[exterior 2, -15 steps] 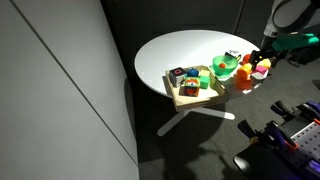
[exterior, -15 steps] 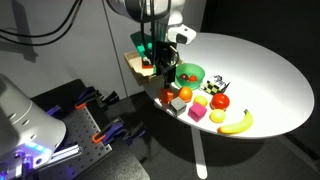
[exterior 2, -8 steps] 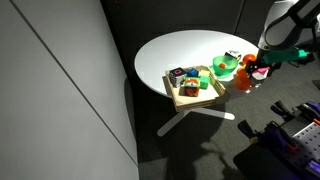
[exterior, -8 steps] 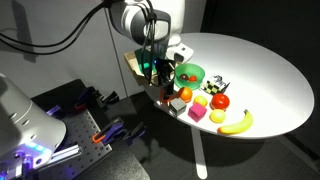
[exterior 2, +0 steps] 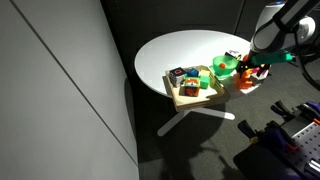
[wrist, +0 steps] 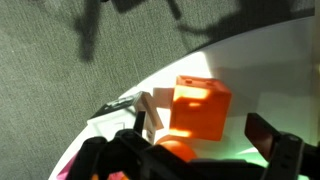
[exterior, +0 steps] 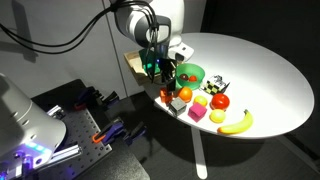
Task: Pick up the orange block and put it in the green bowl
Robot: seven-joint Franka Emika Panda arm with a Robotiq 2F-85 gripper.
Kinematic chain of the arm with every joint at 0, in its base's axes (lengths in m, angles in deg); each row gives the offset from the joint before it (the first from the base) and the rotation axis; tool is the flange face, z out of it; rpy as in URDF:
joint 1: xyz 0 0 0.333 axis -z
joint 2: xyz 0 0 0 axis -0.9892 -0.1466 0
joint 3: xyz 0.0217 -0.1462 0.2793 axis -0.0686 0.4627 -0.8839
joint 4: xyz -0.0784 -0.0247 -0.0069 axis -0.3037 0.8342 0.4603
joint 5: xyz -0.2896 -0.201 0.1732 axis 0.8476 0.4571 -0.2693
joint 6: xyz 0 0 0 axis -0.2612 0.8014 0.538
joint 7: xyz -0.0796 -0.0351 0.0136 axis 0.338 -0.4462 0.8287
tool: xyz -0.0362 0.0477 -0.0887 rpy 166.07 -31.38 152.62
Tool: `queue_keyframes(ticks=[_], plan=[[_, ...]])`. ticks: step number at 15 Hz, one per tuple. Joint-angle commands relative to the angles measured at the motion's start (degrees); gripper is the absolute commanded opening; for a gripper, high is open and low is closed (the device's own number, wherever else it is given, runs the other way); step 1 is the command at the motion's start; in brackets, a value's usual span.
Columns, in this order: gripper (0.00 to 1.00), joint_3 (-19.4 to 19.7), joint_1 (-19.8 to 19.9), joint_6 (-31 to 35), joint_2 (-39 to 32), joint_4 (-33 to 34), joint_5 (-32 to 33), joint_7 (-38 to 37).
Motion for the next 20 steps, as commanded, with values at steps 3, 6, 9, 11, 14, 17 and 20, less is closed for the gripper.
queue_keyframes(ticks=[3, 6, 9, 11, 14, 17, 20], plan=[[1.0, 0.4, -1.7, 2.6, -3.4, 2.1, -2.6, 0.2], [1.0, 0.5, -2.0, 3.1, -4.5, 2.4, -3.1, 0.5], [1.0, 0.6, -1.9, 3.3, -5.6, 2.8, -3.2, 0.7], [1.0, 0.8, -2.0, 3.4, -6.4, 3.1, -3.1, 0.7], [0.74, 1.4, -2.4, 3.7, -7.3, 3.6, -2.8, 0.4], [0.47, 1.2, -2.2, 2.3, -6.2, 3.7, -3.2, 0.6], [0.32, 0.4, -1.4, 0.7, -3.8, 3.5, -3.9, 1.5]])
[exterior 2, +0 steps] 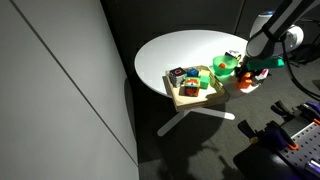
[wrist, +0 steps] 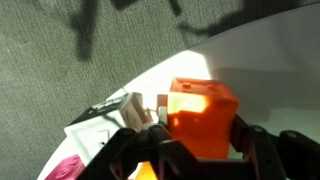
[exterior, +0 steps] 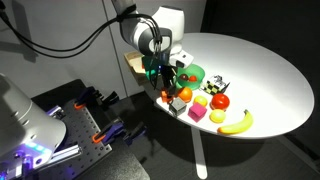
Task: Pick up the orange block and put it in the green bowl
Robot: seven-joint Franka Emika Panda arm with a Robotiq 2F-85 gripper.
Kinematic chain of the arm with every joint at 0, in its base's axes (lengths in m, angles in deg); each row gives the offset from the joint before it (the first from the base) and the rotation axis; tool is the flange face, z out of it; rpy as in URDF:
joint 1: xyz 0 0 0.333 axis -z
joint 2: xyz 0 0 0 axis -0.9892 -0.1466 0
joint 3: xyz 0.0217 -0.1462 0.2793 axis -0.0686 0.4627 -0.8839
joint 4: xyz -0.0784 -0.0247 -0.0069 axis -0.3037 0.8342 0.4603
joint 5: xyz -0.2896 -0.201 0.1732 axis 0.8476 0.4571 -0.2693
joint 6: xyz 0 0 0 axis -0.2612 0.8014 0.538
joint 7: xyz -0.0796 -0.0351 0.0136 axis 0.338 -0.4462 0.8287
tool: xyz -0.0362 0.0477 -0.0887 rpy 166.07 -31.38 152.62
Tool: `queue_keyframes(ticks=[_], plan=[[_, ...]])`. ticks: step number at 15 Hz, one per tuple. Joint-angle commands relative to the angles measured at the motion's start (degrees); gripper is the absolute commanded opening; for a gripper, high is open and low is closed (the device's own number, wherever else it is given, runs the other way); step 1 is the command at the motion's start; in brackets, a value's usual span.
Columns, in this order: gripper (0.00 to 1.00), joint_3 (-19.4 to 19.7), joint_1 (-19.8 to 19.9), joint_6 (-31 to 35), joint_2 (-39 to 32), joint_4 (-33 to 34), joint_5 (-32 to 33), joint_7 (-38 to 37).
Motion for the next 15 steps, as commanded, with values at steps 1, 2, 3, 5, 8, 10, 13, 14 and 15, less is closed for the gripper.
queue_keyframes(ticks=[1, 2, 3, 5, 8, 10, 13, 14, 15], plan=[[0.31, -0.4, 0.1, -2.8, 3.6, 0.2, -2.4, 1.6], [0.29, -0.6, 0.2, -3.3, 4.3, 0.3, -2.8, 1.7], [0.28, -0.7, 0.3, -3.7, 5.2, 0.4, -3.2, 1.7], [0.28, -0.9, 0.4, -4.9, 6.9, 1.0, -3.8, 1.5], [0.28, -0.4, 0.1, -5.5, 8.7, 2.6, -3.9, 0.4], [0.28, 0.0, 0.0, -4.9, 9.2, 3.9, -3.6, -0.3], [0.28, 0.5, 0.1, -4.7, 8.9, 6.5, -3.4, -1.0], [0.28, 0.4, 0.4, -5.4, 8.7, 7.4, -3.7, -0.8], [0.28, 0.6, 0.5, -5.4, 8.6, 8.0, -3.8, -0.8]])
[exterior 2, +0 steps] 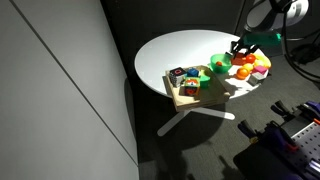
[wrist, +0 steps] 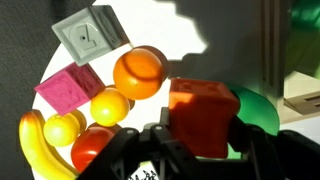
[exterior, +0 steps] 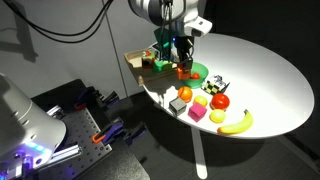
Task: Pick up the orange block and put it in the green bowl
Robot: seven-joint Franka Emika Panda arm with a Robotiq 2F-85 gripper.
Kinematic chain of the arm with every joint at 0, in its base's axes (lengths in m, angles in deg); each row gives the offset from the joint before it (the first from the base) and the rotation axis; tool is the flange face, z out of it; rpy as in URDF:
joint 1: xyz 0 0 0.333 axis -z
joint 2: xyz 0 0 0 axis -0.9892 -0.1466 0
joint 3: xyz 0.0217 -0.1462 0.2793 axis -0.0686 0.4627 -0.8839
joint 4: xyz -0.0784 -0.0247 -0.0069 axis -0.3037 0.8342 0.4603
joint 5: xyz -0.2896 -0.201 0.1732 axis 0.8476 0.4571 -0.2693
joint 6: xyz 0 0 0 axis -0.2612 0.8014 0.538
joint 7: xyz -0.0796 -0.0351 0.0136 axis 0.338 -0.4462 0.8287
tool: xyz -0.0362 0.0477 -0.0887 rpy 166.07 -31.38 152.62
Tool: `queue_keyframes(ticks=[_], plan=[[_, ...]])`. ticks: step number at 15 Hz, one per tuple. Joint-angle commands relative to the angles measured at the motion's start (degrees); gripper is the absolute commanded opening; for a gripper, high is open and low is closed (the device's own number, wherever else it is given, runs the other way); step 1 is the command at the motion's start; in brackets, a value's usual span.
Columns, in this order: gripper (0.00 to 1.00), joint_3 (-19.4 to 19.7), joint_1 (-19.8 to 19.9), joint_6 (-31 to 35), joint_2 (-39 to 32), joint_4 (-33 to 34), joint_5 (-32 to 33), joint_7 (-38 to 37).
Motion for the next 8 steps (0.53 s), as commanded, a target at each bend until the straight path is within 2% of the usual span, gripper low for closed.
queue_keyframes(ticks=[1, 8], plan=[[0.28, 0.4, 0.5, -1.4, -0.2, 3.0, -1.2, -0.8], [0.28, 1.7, 0.0, 3.2, -4.1, 7.3, -1.2, -3.5]])
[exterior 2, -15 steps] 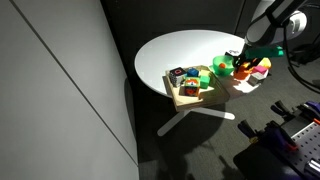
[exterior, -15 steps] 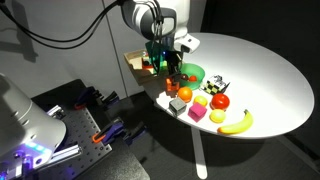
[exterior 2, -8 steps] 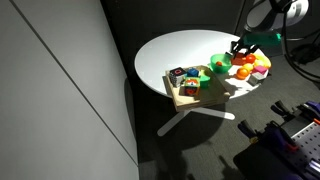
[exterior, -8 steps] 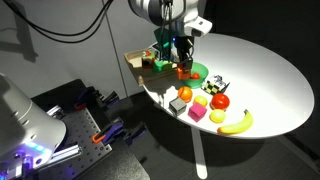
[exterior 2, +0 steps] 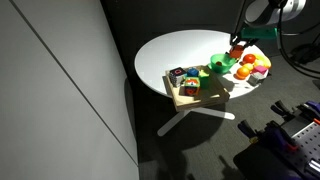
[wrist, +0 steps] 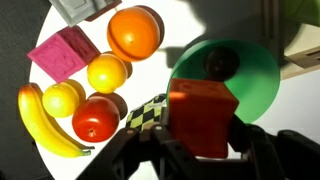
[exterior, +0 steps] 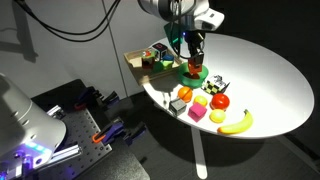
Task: Pick up the orange block and put it in the green bowl
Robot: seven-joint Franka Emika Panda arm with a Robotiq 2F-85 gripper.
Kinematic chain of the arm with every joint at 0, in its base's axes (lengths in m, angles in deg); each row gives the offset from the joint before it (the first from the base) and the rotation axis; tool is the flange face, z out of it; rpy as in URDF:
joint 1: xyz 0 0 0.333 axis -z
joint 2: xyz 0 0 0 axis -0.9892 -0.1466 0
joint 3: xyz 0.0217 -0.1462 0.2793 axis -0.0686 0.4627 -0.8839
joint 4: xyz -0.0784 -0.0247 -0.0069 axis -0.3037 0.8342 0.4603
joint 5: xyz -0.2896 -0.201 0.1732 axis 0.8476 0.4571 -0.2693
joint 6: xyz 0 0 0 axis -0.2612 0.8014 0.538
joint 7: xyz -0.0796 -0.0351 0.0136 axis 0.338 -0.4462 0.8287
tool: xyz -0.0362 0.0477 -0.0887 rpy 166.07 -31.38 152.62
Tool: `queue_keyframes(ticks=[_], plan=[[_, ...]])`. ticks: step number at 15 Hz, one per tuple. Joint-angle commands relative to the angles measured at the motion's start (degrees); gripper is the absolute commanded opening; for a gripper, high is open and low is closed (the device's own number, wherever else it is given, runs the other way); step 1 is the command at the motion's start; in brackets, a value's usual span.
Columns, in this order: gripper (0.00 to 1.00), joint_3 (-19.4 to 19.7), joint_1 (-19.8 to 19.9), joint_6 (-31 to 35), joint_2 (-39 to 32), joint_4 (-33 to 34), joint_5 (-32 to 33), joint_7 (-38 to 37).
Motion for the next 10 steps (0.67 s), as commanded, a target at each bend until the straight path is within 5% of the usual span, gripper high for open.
queue_keyframes(ticks=[1, 2, 6, 10], plan=[[0.28, 0.5, -0.4, 2.8, -2.9, 2.7, -1.0, -1.4], [0.78, 0.5, -0.5, 3.2, -3.2, 2.8, -1.2, -1.4], [0.99, -0.5, 0.3, 3.7, -1.5, 0.8, -2.1, 0.4], [1.0, -2.9, 2.1, 1.7, 2.6, -2.0, -5.0, 3.8]])
